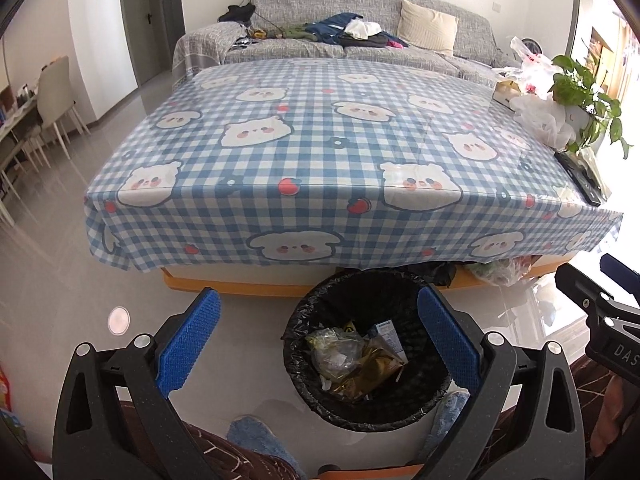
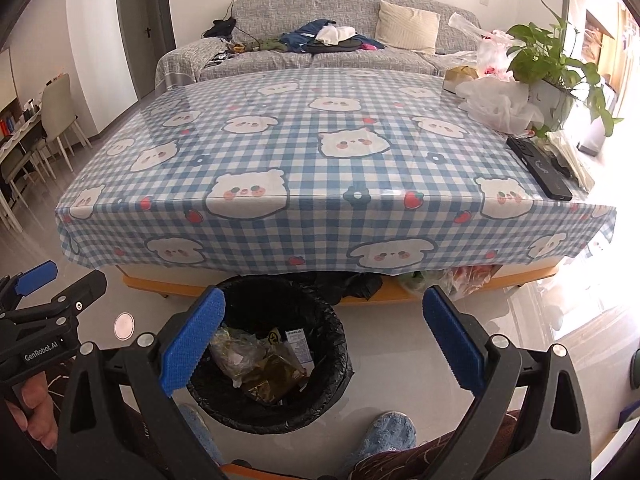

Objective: Collect trash

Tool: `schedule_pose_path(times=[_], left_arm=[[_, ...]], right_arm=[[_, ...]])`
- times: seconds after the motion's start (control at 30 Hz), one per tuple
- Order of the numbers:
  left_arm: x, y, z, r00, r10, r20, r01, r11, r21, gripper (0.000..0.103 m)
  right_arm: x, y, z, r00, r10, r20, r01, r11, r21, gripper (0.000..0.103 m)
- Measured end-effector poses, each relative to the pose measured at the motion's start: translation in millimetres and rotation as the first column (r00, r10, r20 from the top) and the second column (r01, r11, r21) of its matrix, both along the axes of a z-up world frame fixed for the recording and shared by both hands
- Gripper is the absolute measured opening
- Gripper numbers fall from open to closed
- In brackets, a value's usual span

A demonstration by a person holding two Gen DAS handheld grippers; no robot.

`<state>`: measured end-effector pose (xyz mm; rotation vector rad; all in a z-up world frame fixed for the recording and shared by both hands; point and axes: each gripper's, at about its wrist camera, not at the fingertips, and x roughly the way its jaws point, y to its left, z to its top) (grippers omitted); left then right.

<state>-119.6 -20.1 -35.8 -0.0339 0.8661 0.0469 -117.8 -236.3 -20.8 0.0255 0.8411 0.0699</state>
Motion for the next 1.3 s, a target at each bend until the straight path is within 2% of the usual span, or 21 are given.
schedule_pose_path(times=[1.3], left_arm=[[-1.3,-2.0,-0.2,1.0,-0.003,-0.003,0.003,1.0,-0.011,0.097]], right_arm=[[0.6,0.1,-0.5,1.0,0.0,0.0,0.0,1.0,0.002,0.095]])
